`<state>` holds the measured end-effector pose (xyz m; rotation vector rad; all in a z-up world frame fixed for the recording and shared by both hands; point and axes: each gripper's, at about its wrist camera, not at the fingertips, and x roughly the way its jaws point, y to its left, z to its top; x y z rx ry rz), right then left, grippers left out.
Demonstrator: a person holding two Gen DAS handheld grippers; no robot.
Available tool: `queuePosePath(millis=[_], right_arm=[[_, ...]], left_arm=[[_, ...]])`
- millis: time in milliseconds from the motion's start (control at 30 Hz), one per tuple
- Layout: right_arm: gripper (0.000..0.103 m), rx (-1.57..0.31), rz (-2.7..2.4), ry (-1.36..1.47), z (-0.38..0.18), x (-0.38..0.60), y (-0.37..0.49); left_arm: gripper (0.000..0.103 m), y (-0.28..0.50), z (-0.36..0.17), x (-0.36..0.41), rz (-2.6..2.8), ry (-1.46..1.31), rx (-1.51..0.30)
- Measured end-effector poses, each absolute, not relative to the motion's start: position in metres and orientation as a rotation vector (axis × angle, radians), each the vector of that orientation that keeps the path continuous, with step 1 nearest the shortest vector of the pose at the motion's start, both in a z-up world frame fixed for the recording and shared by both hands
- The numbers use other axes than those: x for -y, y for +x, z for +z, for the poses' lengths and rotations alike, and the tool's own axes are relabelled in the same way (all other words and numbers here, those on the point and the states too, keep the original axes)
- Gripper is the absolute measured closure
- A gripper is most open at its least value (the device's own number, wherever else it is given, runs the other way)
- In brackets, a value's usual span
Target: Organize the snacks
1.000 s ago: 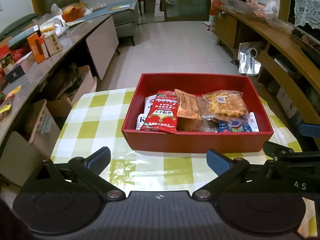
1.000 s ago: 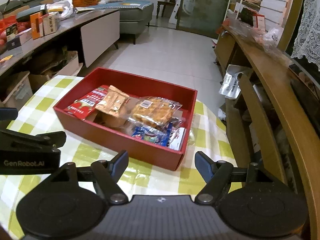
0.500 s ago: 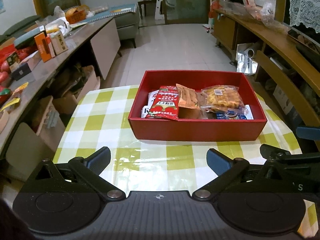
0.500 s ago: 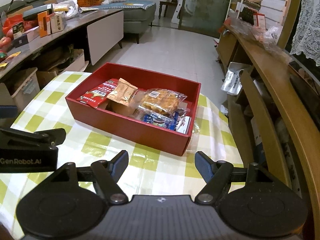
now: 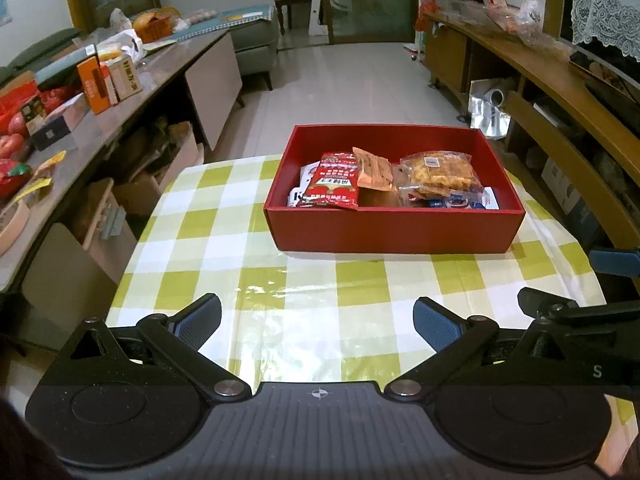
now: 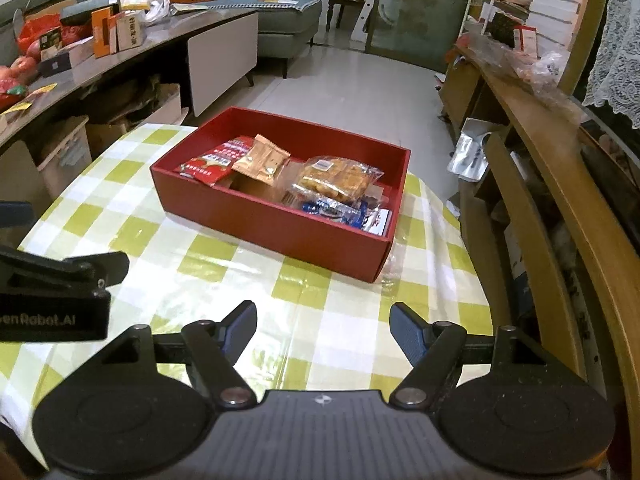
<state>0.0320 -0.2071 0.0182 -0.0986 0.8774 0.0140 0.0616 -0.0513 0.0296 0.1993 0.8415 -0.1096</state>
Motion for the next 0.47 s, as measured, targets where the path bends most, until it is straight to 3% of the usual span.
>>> queuePosePath(millis=[467], right_arm=[[0.022,-0.876,0.008,-0.096,0.019,0.211,0.023]], left_arm=[[0.0,0.048,0.031,0.048,-0.096,0.203,-0.825]])
